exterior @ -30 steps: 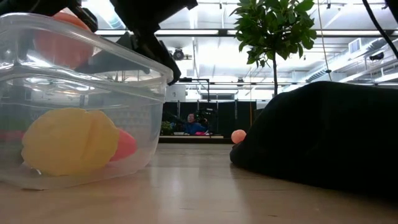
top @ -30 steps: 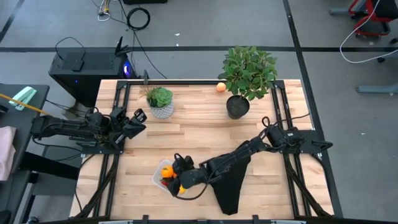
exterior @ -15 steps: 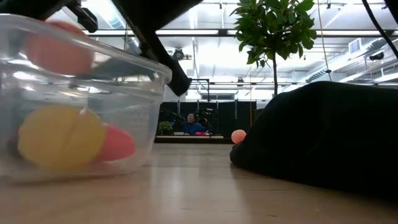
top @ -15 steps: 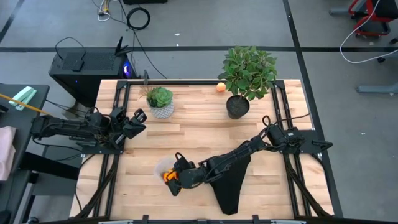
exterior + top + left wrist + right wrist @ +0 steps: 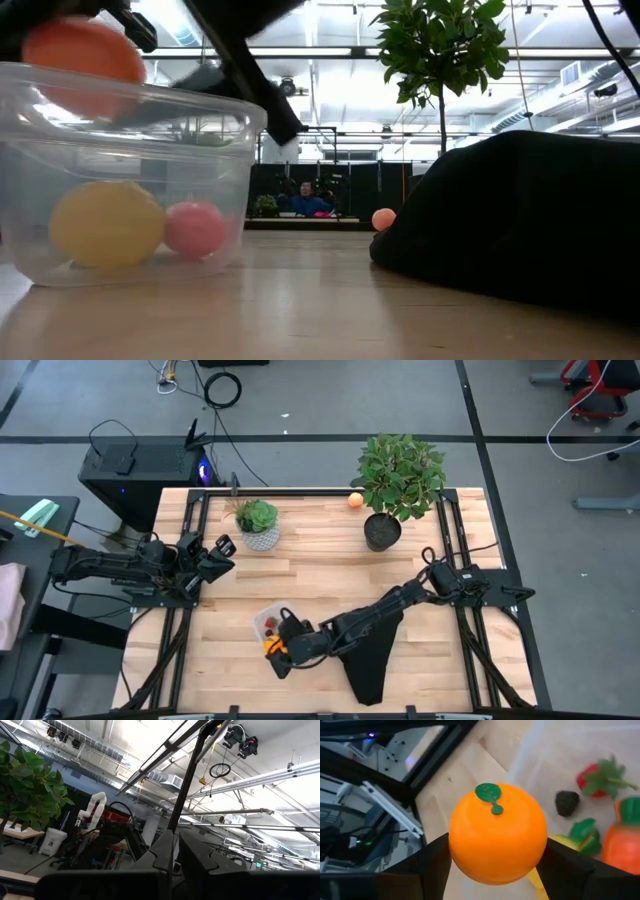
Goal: Pick and placing Produce into tupperware
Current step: Put the orange into the transparent bin
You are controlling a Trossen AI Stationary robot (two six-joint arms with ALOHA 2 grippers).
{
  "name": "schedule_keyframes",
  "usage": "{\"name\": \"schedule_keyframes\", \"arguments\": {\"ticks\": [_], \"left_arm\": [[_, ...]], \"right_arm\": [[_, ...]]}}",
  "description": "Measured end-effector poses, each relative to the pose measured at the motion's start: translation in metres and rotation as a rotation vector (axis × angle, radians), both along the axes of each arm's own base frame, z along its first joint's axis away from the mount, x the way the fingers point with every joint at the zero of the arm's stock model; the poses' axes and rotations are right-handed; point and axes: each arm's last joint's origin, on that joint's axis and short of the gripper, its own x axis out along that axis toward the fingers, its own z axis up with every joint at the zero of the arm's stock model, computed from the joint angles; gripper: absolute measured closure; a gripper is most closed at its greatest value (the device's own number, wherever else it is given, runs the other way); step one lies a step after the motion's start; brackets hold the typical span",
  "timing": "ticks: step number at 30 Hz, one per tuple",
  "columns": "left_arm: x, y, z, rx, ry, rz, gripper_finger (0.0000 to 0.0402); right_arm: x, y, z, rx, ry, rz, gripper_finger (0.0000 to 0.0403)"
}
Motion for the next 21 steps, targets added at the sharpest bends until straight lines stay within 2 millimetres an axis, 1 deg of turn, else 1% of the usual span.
{"name": "schedule_keyframes", "arguments": {"ticks": [5,9,15,17,21], "left_arm": [[0.0,0.0,0.0,0.0,0.0,0.0,0.0359],[0.0,0.0,0.0,0.0,0.001,-0.001,0.0361],[0.0,-0.001,0.0,0.018,0.0,-0.029,0.0367],[0.0,-0.001,0.0,0.02,0.0,-0.032,0.0366],[0.0,-0.001,0.0,0.02,0.001,-0.032,0.0361]], "right_arm": [[0.003,-0.002,0.008,-0.038,-0.014,0.016,0.0123],[0.002,-0.005,0.004,-0.076,0.032,0.026,0.0123],[0.002,-0.006,0.005,-0.075,0.028,0.029,0.0131],[0.002,-0.006,0.007,-0.088,0.025,0.039,0.0134],[-0.001,-0.008,0.016,-0.168,0.023,0.081,0.0134]]}}
